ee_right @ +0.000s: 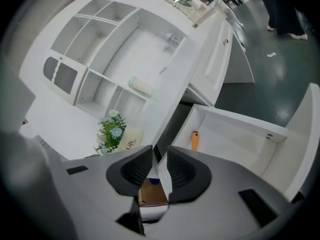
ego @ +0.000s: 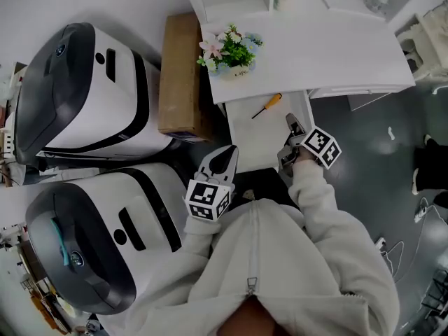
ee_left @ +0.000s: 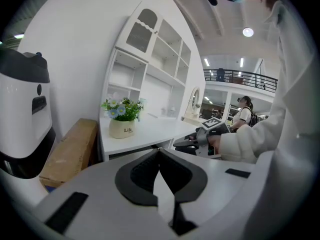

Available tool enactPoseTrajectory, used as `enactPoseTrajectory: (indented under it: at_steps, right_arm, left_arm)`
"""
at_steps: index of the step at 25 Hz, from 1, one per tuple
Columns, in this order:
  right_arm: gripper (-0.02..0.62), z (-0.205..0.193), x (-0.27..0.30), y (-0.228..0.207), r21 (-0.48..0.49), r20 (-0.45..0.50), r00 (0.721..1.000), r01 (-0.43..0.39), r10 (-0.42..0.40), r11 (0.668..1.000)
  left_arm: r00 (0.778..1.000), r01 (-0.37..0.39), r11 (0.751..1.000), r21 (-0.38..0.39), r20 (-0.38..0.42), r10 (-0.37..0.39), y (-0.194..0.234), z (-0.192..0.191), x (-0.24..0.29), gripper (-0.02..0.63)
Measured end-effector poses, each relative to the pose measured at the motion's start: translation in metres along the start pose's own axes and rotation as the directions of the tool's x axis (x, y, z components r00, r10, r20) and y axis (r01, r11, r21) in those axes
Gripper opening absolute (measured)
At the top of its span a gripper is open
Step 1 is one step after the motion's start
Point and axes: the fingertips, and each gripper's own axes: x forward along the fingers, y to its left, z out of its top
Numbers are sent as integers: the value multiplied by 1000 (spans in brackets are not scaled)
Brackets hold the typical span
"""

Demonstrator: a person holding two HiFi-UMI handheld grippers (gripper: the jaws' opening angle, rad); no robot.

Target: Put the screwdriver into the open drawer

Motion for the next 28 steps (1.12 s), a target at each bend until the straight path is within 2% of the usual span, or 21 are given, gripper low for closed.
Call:
enactPoseTrajectory:
  at_steps: [9,11,14,16,18,21,24,25,26,28]
  right_arm:
    - [104,-4,-71,31,-154,80,995,-44,57,987]
    - [104,-3,-85,41,-228,103,992,-49,74,972]
    - [104,-1,-107,55,-358,139,986,-33,88,933]
    - [104,3,-123,63,-446,171,980,-11,97,895]
    - [103,6,-139,74,-554,201,973,21,109,833]
    - [101,5,-163,88,-710,232,965,79,126,699]
    - [79,-4,-181,96,-818,238,960,114,150,563]
    - [74,-7,-185,97,-837,236,959,117,159,535]
    - [68,-10,-189,97,-846,234,958,116,168,520]
    - [57,-14,-195,96,-848,232,955,107,183,519]
  left_arm:
    - [996,61,998,21,64,-62,-11,17,-10,17]
    - [994,84,996,34,74,-86,-17,21,-10,17]
    - [988,121,991,62,85,-126,-28,25,-9,17]
    - [984,148,986,80,87,-155,-37,27,-9,17]
    - [979,173,981,88,91,-181,-44,30,-9,17]
    - [971,204,975,88,110,-213,-53,37,-13,17]
    - [963,218,971,97,140,-230,-58,48,-19,17]
    - [961,220,971,98,149,-233,-59,51,-20,17]
    - [960,220,970,99,155,-234,-60,53,-21,17]
    - [960,216,971,107,161,-231,-60,55,-22,17]
